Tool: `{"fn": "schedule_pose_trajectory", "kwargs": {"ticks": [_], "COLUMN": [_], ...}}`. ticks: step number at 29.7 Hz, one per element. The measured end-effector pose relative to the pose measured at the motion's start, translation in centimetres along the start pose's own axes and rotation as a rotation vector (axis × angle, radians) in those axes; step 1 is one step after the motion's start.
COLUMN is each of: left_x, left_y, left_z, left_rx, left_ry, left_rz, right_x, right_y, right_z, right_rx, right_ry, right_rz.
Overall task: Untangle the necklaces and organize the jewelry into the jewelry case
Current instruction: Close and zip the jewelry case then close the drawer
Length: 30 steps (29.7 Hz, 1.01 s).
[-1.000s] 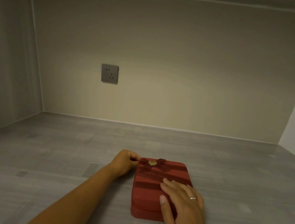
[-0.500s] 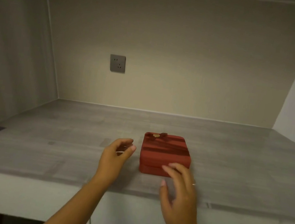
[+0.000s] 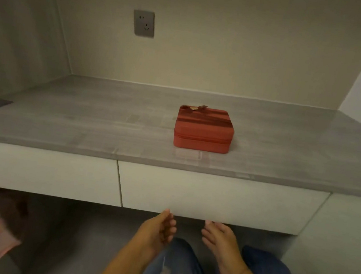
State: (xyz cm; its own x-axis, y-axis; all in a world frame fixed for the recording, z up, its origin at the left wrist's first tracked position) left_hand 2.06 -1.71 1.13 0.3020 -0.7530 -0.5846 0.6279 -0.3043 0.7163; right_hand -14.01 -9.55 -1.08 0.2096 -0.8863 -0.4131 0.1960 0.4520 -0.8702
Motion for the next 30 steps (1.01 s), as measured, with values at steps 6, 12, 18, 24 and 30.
{"fn": "schedule_pose_trajectory", "kwargs": {"ticks": [6,12,18,24,30], "left_x": [3.5,4.0,2.2,0.6,-2.2], "left_y": [-0.6,0.2,-0.3,-1.2,-3.1], "left_z": [-0.7,-0.7,-1.2,-2.4,-3.3], "left_rx": [-0.330,-0.409,-0.373,-0.356,-0.388], "left_ry": [0.004,-0.039,-0.134,-0.156,-0.145], "left_rz": [-0.086,-0.014,-0.012,0.044,0.038], "right_x": [1.6,1.2,-0.3,-2.5,-6.0], "right_y": [0.0,0.1,0.6,0.8,1.8], "right_z": [-0.7,-0.8,-0.8,-1.0,-1.9], "right_rx": [0.508,0.523,0.508,0.496,0.426], "right_ry": [-0.033,-0.052,-0.074,-0.066,-0.149], "right_rz": [0.183,0.209,0.173,0.152,0.097]}}
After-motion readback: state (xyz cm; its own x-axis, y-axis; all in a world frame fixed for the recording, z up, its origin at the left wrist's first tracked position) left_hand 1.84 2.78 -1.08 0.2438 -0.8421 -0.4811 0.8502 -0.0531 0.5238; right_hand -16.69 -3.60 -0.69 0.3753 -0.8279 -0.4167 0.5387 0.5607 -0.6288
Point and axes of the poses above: each hand's wrist, its own x-axis towards the middle knuckle, its own z-axis out of the palm, y = z × x, the point moved 6 cm from there along x, towards the middle knuckle, and after that the axes turned 1 degree about y, right-handed, at the moved point
